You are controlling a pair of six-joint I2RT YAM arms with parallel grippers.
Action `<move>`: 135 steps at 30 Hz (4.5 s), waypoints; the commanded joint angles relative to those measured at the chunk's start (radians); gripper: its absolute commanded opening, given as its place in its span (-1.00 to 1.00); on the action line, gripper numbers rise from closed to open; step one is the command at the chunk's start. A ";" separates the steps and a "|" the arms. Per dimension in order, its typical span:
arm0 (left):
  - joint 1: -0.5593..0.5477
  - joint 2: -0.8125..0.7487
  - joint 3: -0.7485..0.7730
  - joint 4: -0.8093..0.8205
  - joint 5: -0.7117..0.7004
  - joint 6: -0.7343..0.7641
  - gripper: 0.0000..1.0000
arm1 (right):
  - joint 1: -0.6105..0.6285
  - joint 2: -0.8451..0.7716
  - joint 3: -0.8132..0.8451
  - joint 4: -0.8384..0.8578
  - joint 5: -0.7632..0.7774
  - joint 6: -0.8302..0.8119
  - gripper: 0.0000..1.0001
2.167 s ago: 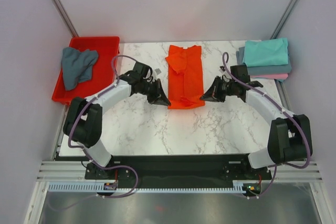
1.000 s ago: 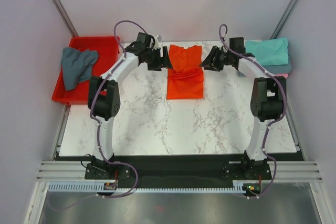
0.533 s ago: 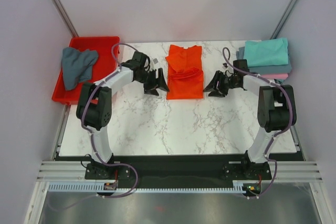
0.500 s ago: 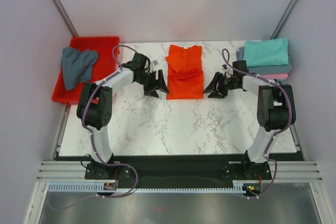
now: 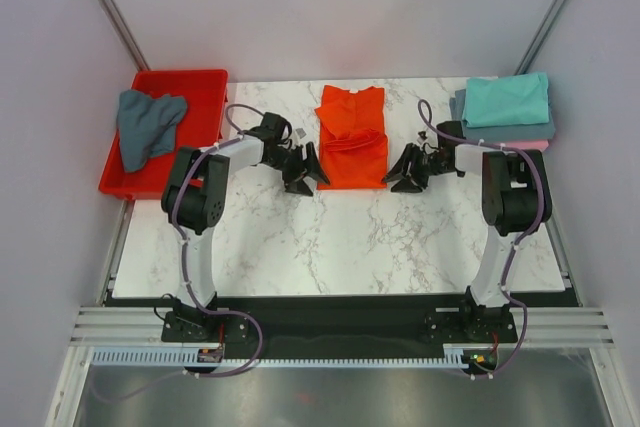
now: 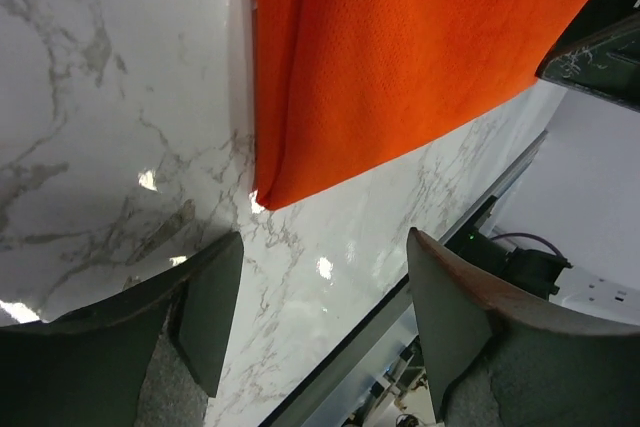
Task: Fold and stack the t-shirts
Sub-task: Fold the tshirt
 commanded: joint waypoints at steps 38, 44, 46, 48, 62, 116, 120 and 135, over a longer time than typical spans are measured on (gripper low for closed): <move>-0.011 -0.235 0.050 -0.024 0.025 -0.016 -0.96 | 0.031 -0.171 0.069 0.097 -0.081 0.111 -1.00; -0.020 -0.333 -0.037 -0.024 0.025 -0.016 -0.96 | 0.035 -0.259 -0.017 0.099 -0.075 0.138 -1.00; -0.023 -0.351 -0.091 -0.024 0.025 -0.016 -0.96 | 0.035 -0.283 -0.057 0.097 -0.077 0.146 -1.00; -0.026 -0.374 -0.146 -0.024 0.025 -0.016 -0.96 | 0.041 -0.303 -0.092 0.097 -0.075 0.140 -1.00; -0.008 -0.246 0.220 -0.047 -0.045 0.033 -0.96 | 0.070 -0.187 0.181 0.140 -0.068 0.160 -1.00; -0.011 -0.012 0.461 -0.069 -0.564 0.382 0.85 | 0.027 0.435 0.767 0.531 -0.204 0.393 0.35; 0.004 -0.052 0.498 -0.096 -0.513 0.405 0.84 | 0.042 0.436 0.776 0.554 -0.213 0.424 0.36; 0.078 0.026 0.461 -0.119 0.011 0.284 0.63 | 0.074 0.691 0.879 0.510 -0.141 0.344 0.38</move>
